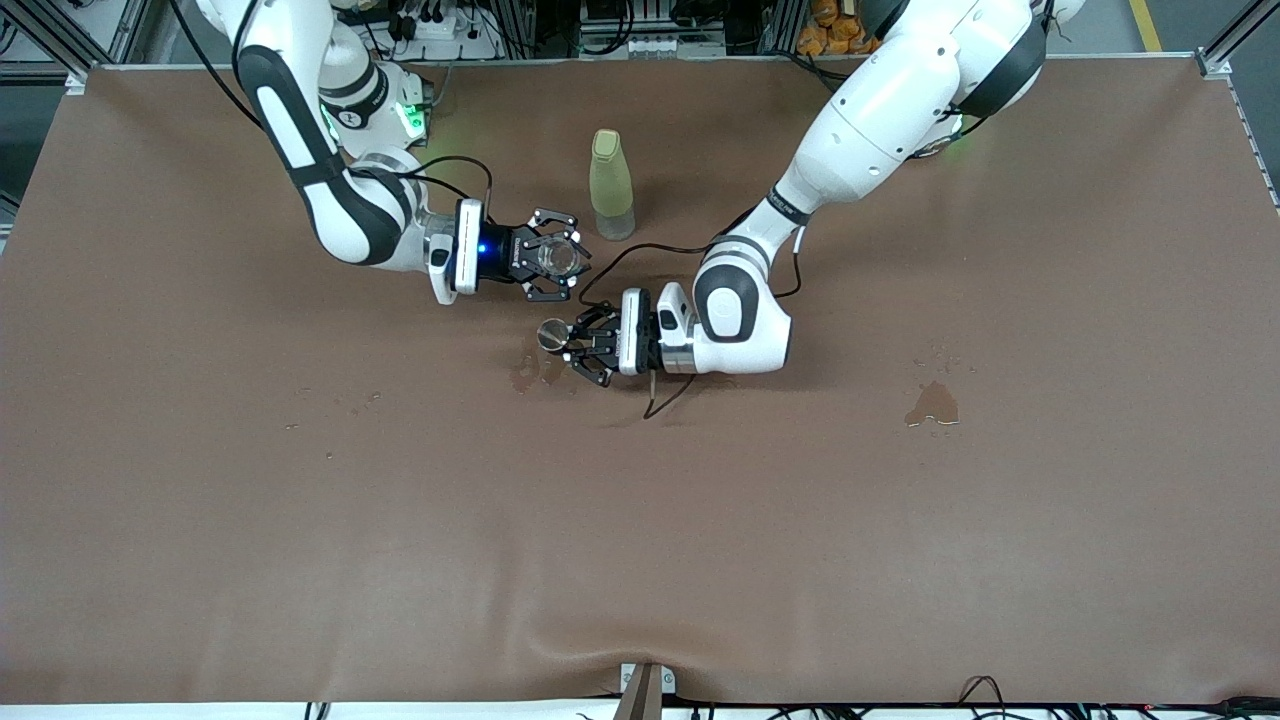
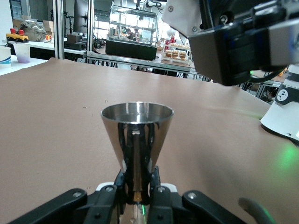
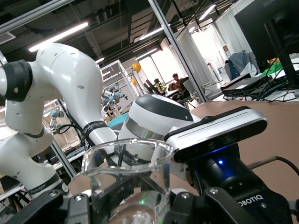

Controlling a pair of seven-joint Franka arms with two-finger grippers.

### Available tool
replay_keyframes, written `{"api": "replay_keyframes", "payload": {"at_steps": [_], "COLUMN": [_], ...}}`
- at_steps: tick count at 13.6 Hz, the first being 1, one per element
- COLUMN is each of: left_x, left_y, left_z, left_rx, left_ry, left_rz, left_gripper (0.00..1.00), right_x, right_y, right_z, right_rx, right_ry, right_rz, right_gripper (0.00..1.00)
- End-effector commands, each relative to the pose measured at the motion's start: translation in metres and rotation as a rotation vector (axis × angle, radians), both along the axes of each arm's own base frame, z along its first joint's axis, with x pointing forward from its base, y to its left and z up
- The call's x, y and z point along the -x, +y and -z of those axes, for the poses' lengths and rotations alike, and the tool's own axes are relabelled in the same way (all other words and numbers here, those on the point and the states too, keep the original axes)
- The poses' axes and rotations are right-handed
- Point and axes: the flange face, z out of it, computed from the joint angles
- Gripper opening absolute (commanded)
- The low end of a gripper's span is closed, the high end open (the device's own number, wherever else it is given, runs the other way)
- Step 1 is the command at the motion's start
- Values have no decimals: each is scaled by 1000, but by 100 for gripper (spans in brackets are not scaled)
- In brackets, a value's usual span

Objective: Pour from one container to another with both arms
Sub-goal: 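Raise and tilt the beaker with the right gripper over the jigger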

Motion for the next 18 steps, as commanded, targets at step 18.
{"api": "replay_keyframes", "payload": {"at_steps": [18], "left_x": [3], "left_y": [-1], "left_z": [5], "left_rx": [10], "left_ry": [3], "left_rz": [-19], "left_gripper": [0], "right_x": [4], "right_y": [6], "right_z": [-6], "right_rx": [-49], "right_ry": [370], "right_rz": [77], "right_gripper": [0]}}
